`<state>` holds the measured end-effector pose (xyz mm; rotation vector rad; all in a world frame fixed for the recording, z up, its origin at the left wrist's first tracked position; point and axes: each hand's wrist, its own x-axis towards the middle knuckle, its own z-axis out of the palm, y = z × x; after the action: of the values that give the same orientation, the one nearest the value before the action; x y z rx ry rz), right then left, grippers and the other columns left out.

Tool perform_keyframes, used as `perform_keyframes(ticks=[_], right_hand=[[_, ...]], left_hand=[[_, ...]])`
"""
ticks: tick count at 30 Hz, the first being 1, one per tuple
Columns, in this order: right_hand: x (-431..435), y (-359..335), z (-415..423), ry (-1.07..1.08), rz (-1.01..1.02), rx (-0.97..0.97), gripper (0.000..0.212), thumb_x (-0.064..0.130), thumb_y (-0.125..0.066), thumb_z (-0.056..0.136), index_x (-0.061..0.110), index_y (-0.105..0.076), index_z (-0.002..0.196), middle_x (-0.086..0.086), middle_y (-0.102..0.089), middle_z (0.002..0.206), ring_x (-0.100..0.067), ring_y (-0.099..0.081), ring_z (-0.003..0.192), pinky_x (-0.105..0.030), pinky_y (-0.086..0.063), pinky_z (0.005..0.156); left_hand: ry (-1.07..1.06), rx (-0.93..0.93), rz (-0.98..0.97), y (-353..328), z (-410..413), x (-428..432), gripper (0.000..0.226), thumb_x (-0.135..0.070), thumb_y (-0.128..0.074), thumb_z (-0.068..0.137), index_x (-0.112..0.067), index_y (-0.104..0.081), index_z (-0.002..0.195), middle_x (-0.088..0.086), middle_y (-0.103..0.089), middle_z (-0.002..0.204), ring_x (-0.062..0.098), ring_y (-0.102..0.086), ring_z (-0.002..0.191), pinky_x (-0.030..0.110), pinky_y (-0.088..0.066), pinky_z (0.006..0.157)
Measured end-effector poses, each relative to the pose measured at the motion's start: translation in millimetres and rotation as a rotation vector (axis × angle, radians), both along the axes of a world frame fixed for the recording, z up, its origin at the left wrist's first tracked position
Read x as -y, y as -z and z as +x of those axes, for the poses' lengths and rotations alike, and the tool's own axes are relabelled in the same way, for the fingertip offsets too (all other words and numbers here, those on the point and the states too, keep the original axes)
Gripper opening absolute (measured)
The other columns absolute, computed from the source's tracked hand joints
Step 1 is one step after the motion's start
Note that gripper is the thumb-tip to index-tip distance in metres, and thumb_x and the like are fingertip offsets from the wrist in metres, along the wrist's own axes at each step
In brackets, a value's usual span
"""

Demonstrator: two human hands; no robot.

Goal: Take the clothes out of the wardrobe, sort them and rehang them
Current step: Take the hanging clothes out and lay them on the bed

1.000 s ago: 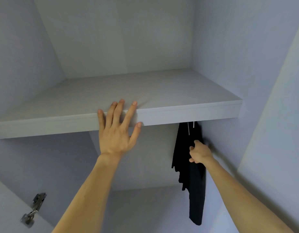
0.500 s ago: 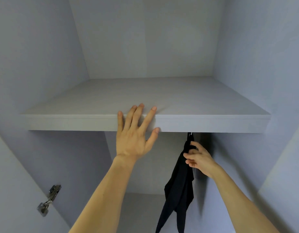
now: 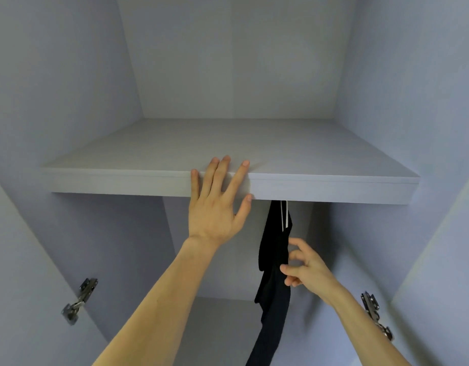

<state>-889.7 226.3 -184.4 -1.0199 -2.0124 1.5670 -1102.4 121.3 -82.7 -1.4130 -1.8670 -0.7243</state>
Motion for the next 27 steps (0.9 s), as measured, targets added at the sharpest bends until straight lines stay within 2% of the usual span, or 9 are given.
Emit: perform_keyframes(ticks=[3,5,8,10,15,18,21,24,27], right_hand=[[32.7,14.6,0.9,-0.076,-0.008,0.035,0.058,0.003,-0.066,0.091,0.031,-0.044,0.136,-0.004,-0.065,0.111,-0.026,-0.07,0.064,-0.032,-0.057,0.066],[57.0,25.1,-0.9,-0.12,-0.031,0.046,0.056,0.003,-0.065,0.092,0.031,-0.044,0.135,-0.004,-0.063,0.111,-0.026,-0.069,0.063,-0.032,-0.056,0.066],[94.5,40.0,-6.5,-0.194,-0.069,0.069,0.055,0.004,-0.065,0.092,0.034,-0.043,0.133,-0.002,-0.061,0.11,-0.024,-0.069,0.063,-0.03,-0.055,0.065],[118.6,51.7,-11.7,-0.252,-0.102,0.081,0.055,0.004,-0.065,0.092,0.037,-0.043,0.13,-0.003,-0.061,0.11,-0.024,-0.069,0.062,-0.03,-0.055,0.064],[175.1,80.5,-20.7,-0.359,-0.199,0.089,0.054,0.009,-0.066,0.091,0.033,-0.041,0.133,-0.003,-0.062,0.109,-0.026,-0.07,0.064,-0.029,-0.055,0.066],[205.5,91.7,-26.2,-0.407,-0.231,0.079,0.057,0.016,-0.069,0.088,0.035,-0.041,0.134,-0.001,-0.063,0.109,-0.027,-0.071,0.068,-0.031,-0.057,0.069],[223.2,99.5,-32.0,-0.512,-0.212,0.144,0.058,0.027,-0.075,0.082,0.041,-0.045,0.13,0.003,-0.066,0.108,-0.022,-0.072,0.074,-0.032,-0.059,0.079],[223.2,103.0,-39.1,-0.613,-0.136,0.227,0.046,0.03,-0.075,0.083,0.041,-0.055,0.123,0.007,-0.068,0.108,-0.015,-0.072,0.076,-0.03,-0.057,0.083],[214.2,102.2,-53.2,-0.569,0.054,0.274,0.035,0.032,-0.07,0.088,0.041,-0.056,0.119,0.016,-0.063,0.118,0.0,-0.067,0.08,-0.028,-0.054,0.085]], left_hand=[[0.09,0.179,-0.019,28.4,13.7,21.9,0.07,-0.031,-0.054,0.095,-0.028,-0.022,0.158,0.003,-0.008,0.167,0.023,-0.005,0.154,0.051,-0.01,0.123],[0.111,0.394,-0.119,64.8,23.9,45.8,0.062,-0.03,-0.054,0.096,-0.027,-0.032,0.154,-0.003,-0.015,0.165,0.021,-0.02,0.15,0.042,-0.023,0.119],[0.138,1.081,-0.365,111.8,36.9,81.8,0.05,-0.042,-0.049,0.102,-0.027,-0.039,0.149,-0.009,-0.039,0.152,0.012,-0.041,0.137,0.024,-0.035,0.104],[0.163,1.344,-0.418,127.0,41.4,99.5,0.049,-0.045,-0.048,0.102,-0.028,-0.043,0.148,-0.01,-0.052,0.143,0.006,-0.049,0.125,0.021,-0.036,0.099],[0.152,1.534,-0.343,135.8,38.3,138.6,0.03,-0.031,-0.052,0.102,-0.026,-0.059,0.131,-0.018,-0.069,0.111,0.006,-0.061,0.112,0.029,-0.048,0.099],[0.107,1.628,-0.339,139.8,34.9,164.9,0.029,-0.024,-0.054,0.102,-0.028,-0.06,0.13,-0.011,-0.071,0.104,0.011,-0.066,0.101,0.033,-0.059,0.085],[0.083,1.681,-0.327,146.5,30.3,197.4,0.033,-0.017,-0.061,0.098,-0.036,-0.063,0.126,-0.002,-0.07,0.105,0.014,-0.067,0.099,0.039,-0.062,0.077],[0.049,1.734,-0.331,154.8,25.7,238.0,0.034,-0.009,-0.064,0.095,-0.034,-0.068,0.118,-0.001,-0.069,0.097,0.015,-0.067,0.095,0.041,-0.062,0.076],[0.041,1.796,-0.382,158.6,24.4,285.2,0.039,0.001,-0.061,0.092,-0.031,-0.071,0.112,-0.002,-0.067,0.093,0.011,-0.065,0.087,0.044,-0.059,0.079]])
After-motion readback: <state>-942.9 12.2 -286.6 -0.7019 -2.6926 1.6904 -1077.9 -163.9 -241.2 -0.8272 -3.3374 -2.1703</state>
